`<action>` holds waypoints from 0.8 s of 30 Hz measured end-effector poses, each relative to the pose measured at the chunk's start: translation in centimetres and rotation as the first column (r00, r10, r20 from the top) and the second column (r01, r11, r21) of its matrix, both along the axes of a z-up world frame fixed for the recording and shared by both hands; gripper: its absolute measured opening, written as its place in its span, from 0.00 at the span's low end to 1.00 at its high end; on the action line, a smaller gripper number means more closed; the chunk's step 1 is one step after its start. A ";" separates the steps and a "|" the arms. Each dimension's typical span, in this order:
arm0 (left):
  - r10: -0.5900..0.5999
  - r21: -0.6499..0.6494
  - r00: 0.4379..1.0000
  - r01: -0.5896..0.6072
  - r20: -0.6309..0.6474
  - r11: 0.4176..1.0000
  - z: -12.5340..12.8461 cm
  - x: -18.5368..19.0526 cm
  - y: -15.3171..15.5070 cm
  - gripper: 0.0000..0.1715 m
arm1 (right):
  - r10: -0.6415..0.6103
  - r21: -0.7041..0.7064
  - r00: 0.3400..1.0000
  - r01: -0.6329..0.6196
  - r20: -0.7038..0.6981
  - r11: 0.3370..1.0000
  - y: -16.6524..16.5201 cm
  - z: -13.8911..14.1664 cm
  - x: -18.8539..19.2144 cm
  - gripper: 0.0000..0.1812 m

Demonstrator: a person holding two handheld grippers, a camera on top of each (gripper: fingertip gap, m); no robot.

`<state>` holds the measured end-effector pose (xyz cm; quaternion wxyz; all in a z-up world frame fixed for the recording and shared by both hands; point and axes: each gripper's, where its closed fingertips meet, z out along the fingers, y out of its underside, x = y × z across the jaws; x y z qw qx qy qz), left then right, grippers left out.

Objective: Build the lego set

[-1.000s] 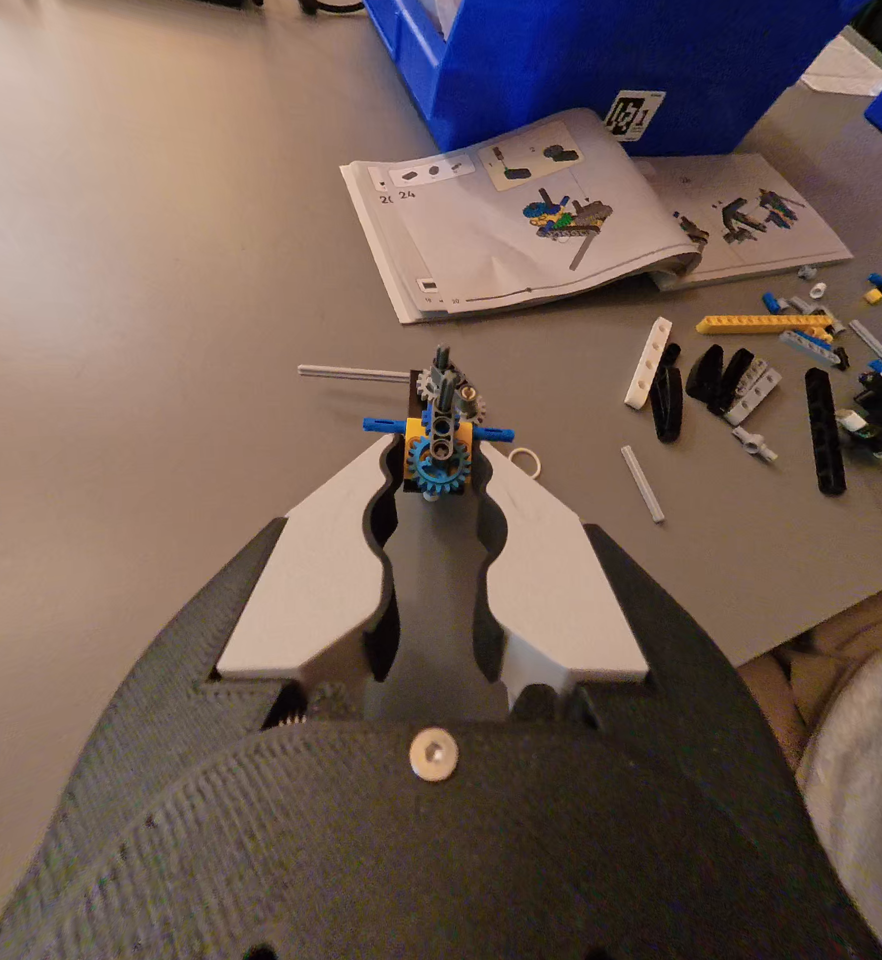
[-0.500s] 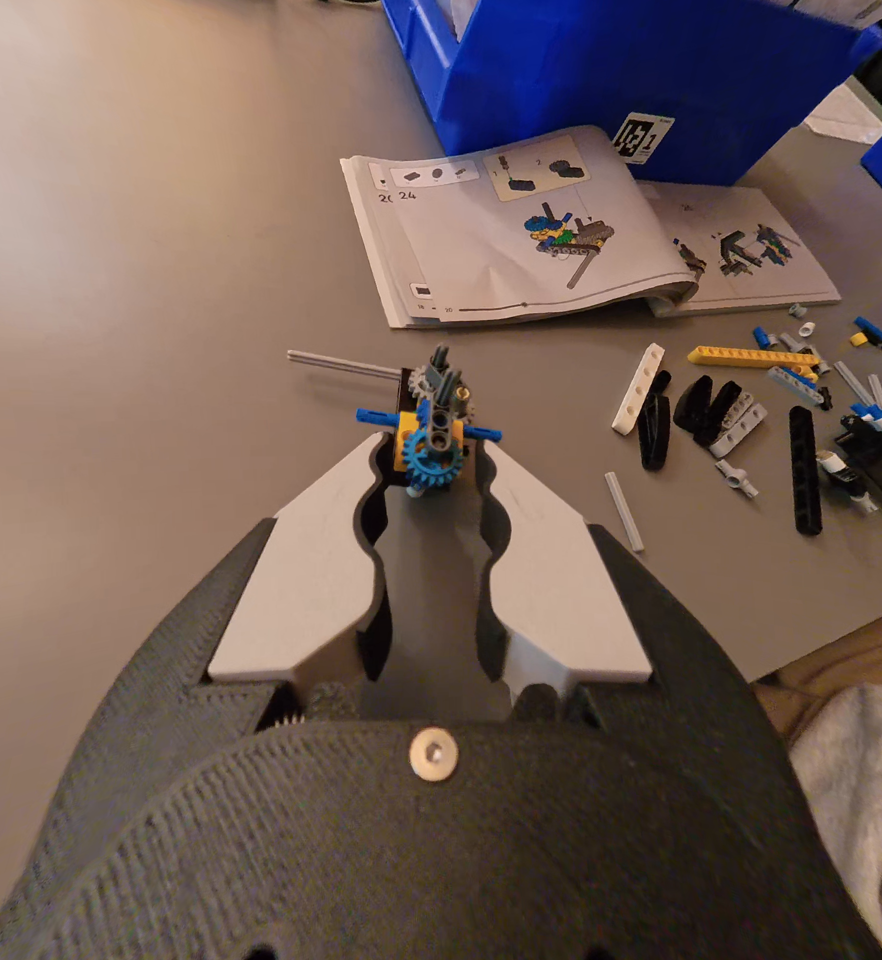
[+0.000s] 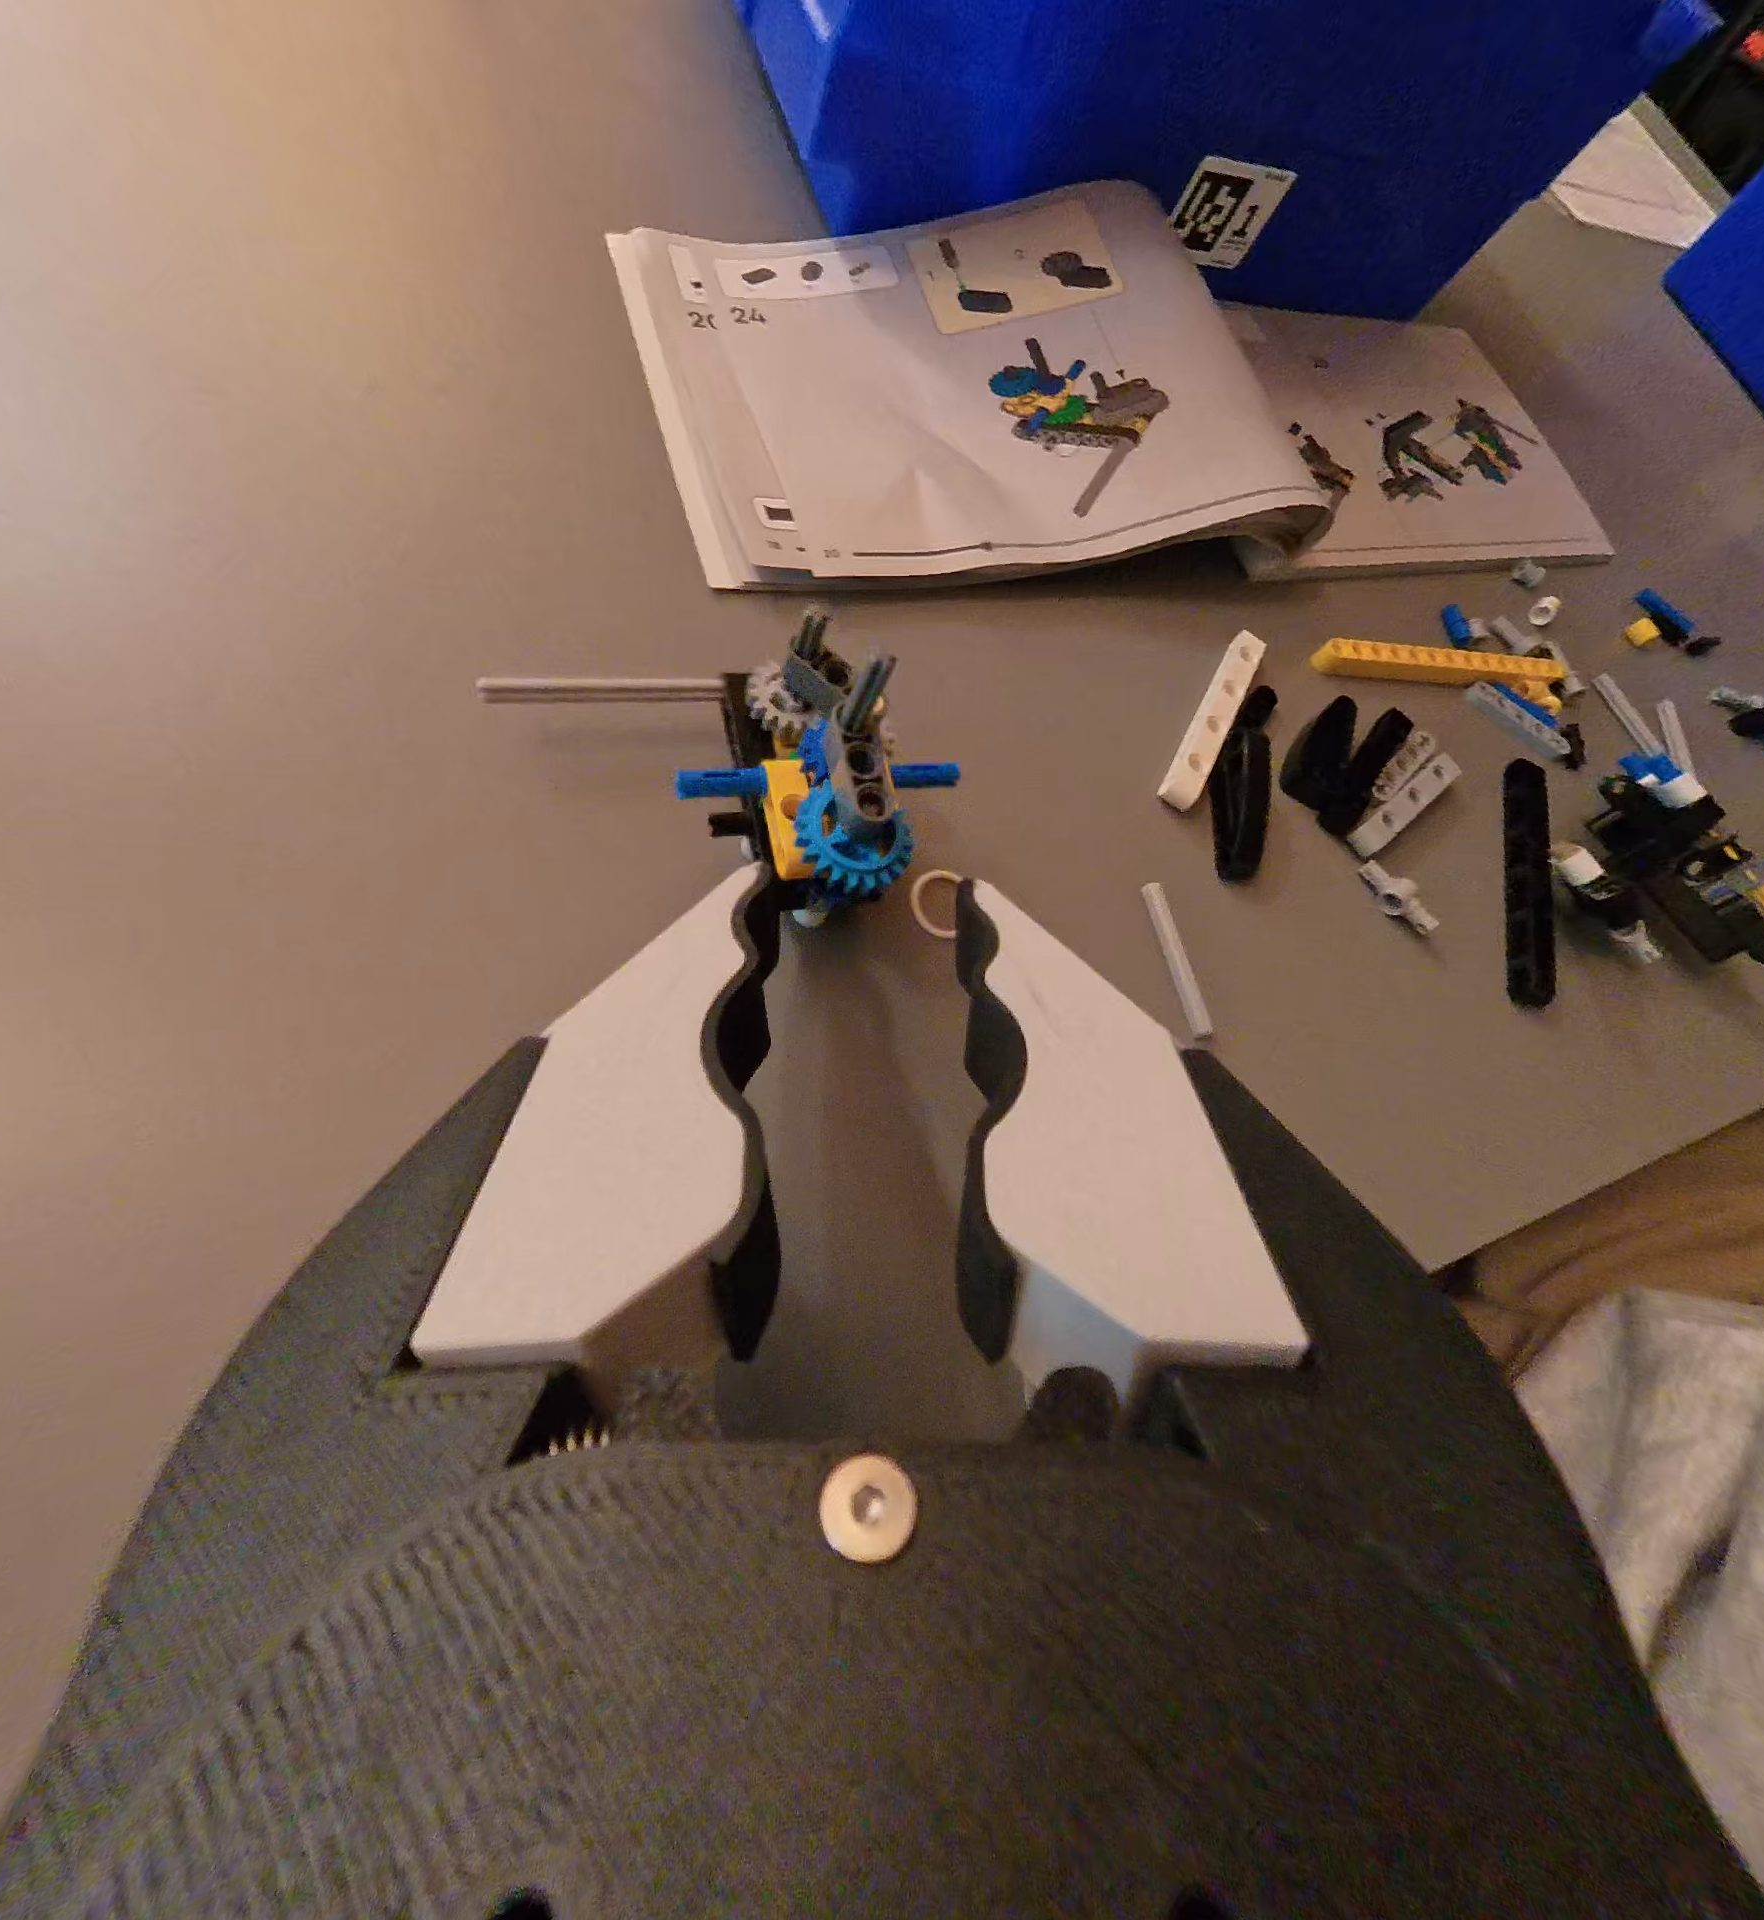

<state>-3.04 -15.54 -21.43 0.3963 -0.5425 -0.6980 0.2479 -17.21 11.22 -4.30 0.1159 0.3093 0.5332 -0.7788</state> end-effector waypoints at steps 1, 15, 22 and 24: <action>-0.006 0.012 1.000 0.007 -0.003 1.000 0.1 -0.1 0.3 0.18 | -0.001 -0.002 1.000 0.001 0.000 1.000 0.1 0.0 0.0 0.13; -0.078 0.152 0.996 0.084 -0.048 0.985 0.3 -2.5 4.7 0.21 | -0.011 -0.006 1.000 0.010 -0.009 1.000 0.5 0.5 0.1 0.13; -0.092 0.165 0.982 0.119 -0.167 0.979 3.5 -2.1 5.7 0.19 | -0.011 0.028 1.000 0.012 -0.026 1.000 0.2 0.4 0.4 0.13; -0.054 0.120 0.971 0.084 -0.233 0.989 5.3 -2.1 3.9 0.19 | -0.010 0.052 0.999 0.011 -0.033 0.999 -0.1 0.1 0.4 0.13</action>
